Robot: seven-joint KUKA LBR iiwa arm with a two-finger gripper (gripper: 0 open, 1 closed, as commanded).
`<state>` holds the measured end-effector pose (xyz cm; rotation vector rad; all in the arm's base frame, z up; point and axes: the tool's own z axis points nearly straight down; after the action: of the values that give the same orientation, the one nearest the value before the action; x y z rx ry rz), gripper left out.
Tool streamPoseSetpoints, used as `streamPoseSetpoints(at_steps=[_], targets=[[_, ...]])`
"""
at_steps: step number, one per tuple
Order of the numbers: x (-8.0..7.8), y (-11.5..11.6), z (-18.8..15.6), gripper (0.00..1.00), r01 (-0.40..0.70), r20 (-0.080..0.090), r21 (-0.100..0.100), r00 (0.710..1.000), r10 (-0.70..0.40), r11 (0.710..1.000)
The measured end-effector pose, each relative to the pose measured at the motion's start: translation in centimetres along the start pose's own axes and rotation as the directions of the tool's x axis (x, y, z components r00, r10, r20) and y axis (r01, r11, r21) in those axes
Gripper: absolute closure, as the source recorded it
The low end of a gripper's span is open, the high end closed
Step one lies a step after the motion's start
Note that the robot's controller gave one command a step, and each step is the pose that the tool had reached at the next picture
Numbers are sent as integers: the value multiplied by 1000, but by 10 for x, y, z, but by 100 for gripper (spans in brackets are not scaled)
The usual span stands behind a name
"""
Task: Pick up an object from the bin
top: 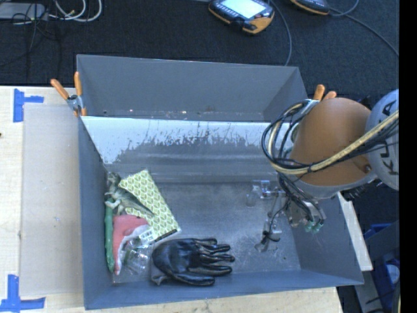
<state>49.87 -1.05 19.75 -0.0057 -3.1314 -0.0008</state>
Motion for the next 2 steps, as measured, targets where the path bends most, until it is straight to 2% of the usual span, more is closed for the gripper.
streamPoseSetpoints(at_steps=[1, 2], targets=[[-2, 0, -4, 0, 0, 8, 0, 1000, 0, 1000], [-4, 35, 60, 0, 69, 9, 1, 998, -69, 998]])
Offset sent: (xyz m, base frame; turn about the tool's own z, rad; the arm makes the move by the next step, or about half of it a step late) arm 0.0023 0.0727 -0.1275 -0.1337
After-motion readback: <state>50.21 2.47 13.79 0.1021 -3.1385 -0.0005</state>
